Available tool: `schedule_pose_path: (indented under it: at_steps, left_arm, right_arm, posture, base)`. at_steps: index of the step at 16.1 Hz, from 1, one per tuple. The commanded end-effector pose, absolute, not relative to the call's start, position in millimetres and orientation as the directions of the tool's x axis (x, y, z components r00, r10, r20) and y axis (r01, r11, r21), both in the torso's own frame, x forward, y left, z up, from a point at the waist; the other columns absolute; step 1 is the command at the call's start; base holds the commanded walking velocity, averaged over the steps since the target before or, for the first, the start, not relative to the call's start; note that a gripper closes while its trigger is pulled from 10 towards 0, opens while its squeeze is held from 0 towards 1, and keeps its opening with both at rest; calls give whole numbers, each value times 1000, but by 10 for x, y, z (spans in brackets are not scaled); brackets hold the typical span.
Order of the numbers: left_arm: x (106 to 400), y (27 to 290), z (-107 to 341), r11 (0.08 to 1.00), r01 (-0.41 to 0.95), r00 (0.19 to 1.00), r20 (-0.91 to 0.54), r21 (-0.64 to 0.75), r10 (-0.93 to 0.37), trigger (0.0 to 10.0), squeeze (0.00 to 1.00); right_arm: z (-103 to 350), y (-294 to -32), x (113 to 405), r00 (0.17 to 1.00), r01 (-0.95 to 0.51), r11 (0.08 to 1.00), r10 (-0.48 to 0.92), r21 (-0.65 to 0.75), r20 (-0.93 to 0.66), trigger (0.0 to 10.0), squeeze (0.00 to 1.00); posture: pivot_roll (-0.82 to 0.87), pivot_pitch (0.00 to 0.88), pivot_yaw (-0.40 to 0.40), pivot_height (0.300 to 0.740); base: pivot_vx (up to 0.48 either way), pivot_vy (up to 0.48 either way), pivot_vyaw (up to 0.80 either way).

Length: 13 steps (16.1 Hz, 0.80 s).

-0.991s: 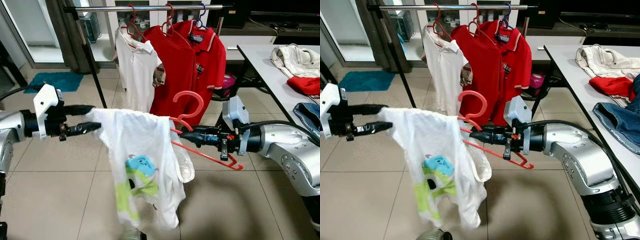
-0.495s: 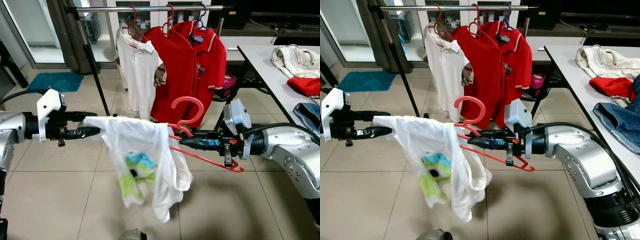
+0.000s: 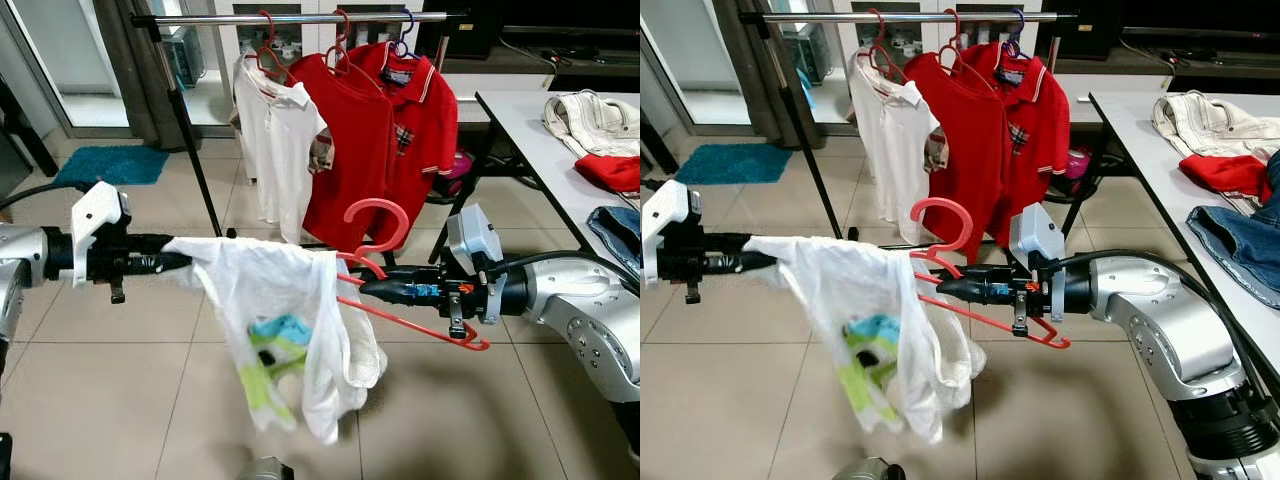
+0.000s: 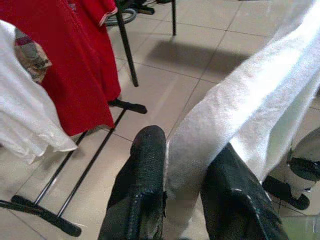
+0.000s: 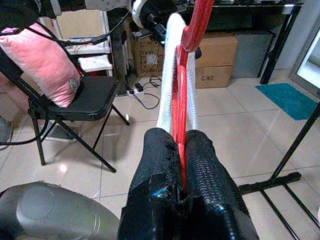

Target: Hang hanger

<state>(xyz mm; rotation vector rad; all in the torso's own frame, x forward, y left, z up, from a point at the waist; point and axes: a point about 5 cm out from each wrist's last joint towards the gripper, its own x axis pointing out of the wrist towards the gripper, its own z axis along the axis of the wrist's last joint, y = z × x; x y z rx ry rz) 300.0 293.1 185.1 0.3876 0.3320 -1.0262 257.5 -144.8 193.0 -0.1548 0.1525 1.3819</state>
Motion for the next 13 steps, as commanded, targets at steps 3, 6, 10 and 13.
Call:
schedule_pose_path:
  at_steps: [3, 6, 10, 13]
  left_arm:
    - [3018, 2947, 1880, 484, 861, 502, -423, 158, -754, 0, 0]
    - [3017, 2967, 1859, 495, 853, 516, -415, 166, -749, 0, 0]
    - [2962, 3179, 1743, 600, 780, 606, -459, 180, -650, 0, 0]
    - [2937, 3337, 1705, 675, 706, 680, -473, 216, -560, 0, 0]
  right_arm:
    - [2014, -1450, 2557, 164, -986, 160, 972, -41, -167, 10000, 0]
    - [2010, -1448, 2560, 164, -986, 159, 972, -40, -169, 10000, 0]
    - [2004, -1462, 2559, 171, -985, 167, 970, -37, -172, 10000, 0]
    - [2003, -1464, 2561, 170, -985, 166, 970, -36, -171, 10000, 0]
  posture:
    - [-5, 0, 64, 740]
    - [-6, 0, 65, 740]
    - [-6, 0, 66, 740]
    - [-4, 0, 63, 740]
  base:
    - [0, 0, 0]
    - [0, 0, 0]
    - [0, 0, 0]
    - [0, 0, 0]
